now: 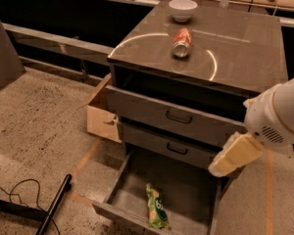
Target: Pick green rice chip bag from bottom drawer and place on counter
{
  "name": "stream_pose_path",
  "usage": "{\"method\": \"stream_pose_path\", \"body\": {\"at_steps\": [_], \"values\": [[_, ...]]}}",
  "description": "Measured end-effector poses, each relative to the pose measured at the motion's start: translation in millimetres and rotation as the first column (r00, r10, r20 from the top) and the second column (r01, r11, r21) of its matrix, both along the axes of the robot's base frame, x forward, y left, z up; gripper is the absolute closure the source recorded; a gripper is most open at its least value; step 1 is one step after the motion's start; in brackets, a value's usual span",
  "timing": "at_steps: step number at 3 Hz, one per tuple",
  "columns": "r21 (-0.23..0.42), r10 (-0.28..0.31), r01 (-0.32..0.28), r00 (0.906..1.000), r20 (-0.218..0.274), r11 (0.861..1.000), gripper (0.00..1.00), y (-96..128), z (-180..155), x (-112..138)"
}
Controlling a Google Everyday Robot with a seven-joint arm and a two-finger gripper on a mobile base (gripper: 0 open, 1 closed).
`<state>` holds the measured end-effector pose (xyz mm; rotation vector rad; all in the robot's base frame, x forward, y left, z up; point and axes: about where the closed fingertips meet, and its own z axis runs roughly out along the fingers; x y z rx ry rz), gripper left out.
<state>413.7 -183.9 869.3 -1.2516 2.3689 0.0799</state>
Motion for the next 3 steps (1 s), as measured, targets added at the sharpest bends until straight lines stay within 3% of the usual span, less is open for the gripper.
{"method": "stream_pose_path", "body": {"at_steps": [1,2,3], "values": [[0.106,-0.108,0.115,0.9917,-0.069,0.988,0.00,17,-76,1],[0.142,-0.145,0.161,0.9832,-0.111,0.977,0.00,47,-150,26],[0.134,-0.148,0.151,0.9884,-0.031,0.979,0.00,53,-154,52]]}}
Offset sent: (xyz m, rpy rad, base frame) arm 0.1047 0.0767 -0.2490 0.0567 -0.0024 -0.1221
